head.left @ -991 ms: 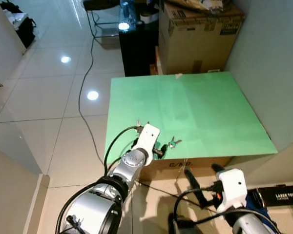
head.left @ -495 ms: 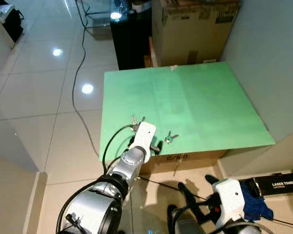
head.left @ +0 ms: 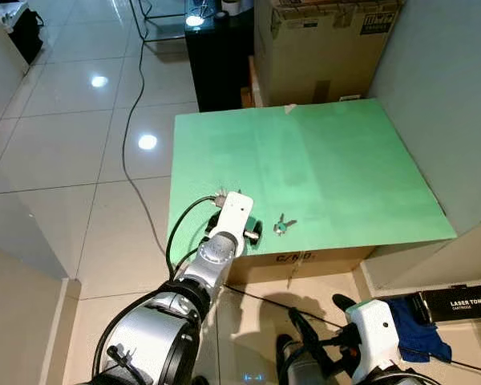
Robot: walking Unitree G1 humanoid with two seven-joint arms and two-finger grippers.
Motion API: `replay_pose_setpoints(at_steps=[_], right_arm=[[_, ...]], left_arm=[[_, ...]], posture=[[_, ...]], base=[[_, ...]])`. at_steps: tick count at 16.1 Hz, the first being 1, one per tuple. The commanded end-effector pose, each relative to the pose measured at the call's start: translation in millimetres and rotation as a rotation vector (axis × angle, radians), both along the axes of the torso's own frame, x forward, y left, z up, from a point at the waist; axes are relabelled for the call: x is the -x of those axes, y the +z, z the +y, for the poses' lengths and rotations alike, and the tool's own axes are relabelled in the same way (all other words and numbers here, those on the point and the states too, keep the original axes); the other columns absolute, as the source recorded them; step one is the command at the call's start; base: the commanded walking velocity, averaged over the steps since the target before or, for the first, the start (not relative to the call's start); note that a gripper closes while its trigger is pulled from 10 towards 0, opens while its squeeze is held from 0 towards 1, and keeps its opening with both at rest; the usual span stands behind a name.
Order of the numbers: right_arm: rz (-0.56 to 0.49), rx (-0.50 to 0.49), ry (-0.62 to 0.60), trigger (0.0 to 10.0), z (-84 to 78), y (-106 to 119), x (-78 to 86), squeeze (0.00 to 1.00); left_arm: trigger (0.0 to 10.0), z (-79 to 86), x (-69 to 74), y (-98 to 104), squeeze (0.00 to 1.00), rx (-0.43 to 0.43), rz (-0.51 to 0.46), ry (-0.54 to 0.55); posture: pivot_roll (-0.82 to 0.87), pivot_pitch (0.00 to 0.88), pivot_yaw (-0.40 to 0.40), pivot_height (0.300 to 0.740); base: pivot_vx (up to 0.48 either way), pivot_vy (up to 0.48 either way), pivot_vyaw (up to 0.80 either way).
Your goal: Hang keys on a hook
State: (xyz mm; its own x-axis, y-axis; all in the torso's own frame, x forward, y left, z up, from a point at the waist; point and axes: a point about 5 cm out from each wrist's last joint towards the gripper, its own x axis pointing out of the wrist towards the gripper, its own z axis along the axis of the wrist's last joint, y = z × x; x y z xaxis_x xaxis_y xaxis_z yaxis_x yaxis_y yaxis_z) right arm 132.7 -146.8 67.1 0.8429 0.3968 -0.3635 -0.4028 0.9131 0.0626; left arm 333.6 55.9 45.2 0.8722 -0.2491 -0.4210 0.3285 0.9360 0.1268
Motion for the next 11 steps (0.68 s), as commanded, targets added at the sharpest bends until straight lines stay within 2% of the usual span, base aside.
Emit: replay_pose_setpoints(at_steps=[1,4,8,9,10,11], right_arm=[[0.016,-0.016,0.007,10.0,2.0,1,3.2,0.97],[0.040,-0.020,0.011,10.0,5.3,-4,6.7,0.97],[0.071,-0.025,0.020,10.0,11.7,-20,7.3,0.97],[0.079,-0.023,0.024,10.0,12.2,-26,6.9,0.97],[0.091,-0.020,0.028,10.0,11.7,-33,6.2,0.98],[0.101,-0.016,0.031,10.0,9.7,-39,6.8,0.97]], left_arm=[[10.0,2.3,4.4,-7,0.00,-0.025,0.031,0.009],[10.0,4.4,9.6,-15,0.00,-0.051,0.077,0.049],[10.0,6.0,10.5,-17,0.00,0.015,0.125,0.120],[8.6,5.2,10.6,-17,0.00,0.032,0.134,0.123],[5.4,3.5,10.1,-16,0.00,0.059,0.142,0.125],[0.5,1.8,9.8,-16,0.00,0.059,0.142,0.113]], posture=[[-0.41,0.198,0.083,0.740],[-0.43,0.202,0.085,0.740],[-0.43,0.194,0.078,0.740],[-0.43,0.194,0.078,0.740],[-0.43,0.195,0.076,0.740],[-0.43,0.201,0.062,0.740]], base=[[0.000,0.000,0.00],[0.000,0.000,0.00],[0.000,0.000,0.00],[0.000,0.000,0.00],[0.000,0.000,0.00],[0.000,0.000,0.00]])
